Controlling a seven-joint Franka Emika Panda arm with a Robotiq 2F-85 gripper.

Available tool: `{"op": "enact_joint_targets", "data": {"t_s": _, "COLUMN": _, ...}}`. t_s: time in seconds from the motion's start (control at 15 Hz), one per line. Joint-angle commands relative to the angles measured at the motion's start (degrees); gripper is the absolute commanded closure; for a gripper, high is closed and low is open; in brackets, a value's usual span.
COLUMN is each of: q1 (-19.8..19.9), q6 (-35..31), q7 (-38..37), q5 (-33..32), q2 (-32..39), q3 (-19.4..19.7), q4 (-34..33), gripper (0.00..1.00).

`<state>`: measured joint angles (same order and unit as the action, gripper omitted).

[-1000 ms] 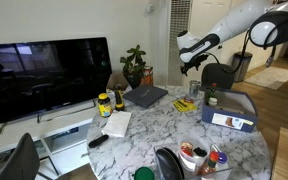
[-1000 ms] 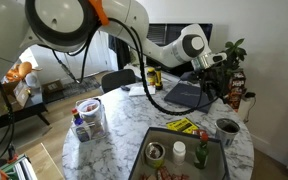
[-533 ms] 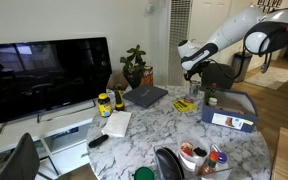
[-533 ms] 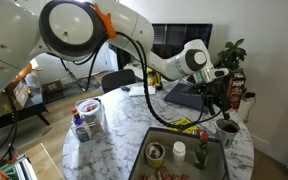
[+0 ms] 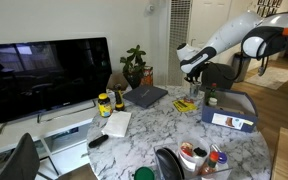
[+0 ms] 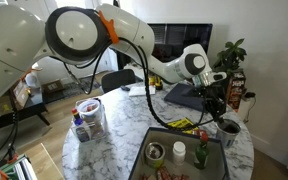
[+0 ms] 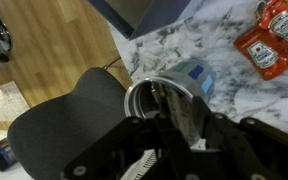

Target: Shift the silver cup to the left

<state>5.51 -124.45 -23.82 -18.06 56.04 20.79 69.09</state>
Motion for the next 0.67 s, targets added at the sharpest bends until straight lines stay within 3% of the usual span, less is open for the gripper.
{"op": "enact_joint_targets", "data": {"t_s": 0.0, "q1": 0.2, "q6": 2.2, "q7": 1.6, "q5": -0.6, "q2": 2.1, "q3": 0.0, "q4": -2.2, "gripper": 0.78}}
{"op": "enact_joint_targets", "data": {"t_s": 0.07, "q1": 0.1, "q6": 2.3, "q7": 1.8, "q5": -0.6, "q2": 1.7, "q3": -0.1, "q4": -1.9, "gripper": 0.57}}
{"op": "enact_joint_targets", "data": {"t_s": 0.2, "q1": 0.1, "q6": 0.3, "q7": 1.5, "q5": -0.4, "q2": -0.5, "q3": -0.1, "q4": -0.2, "gripper": 0.50}}
{"op": "enact_joint_targets", "data": {"t_s": 0.6, "q1": 0.6, "q6": 0.1, "q7": 3.2, "q5": -0.6, "q2": -4.2, "q3": -0.4, "q4": 1.0, "gripper": 0.07}}
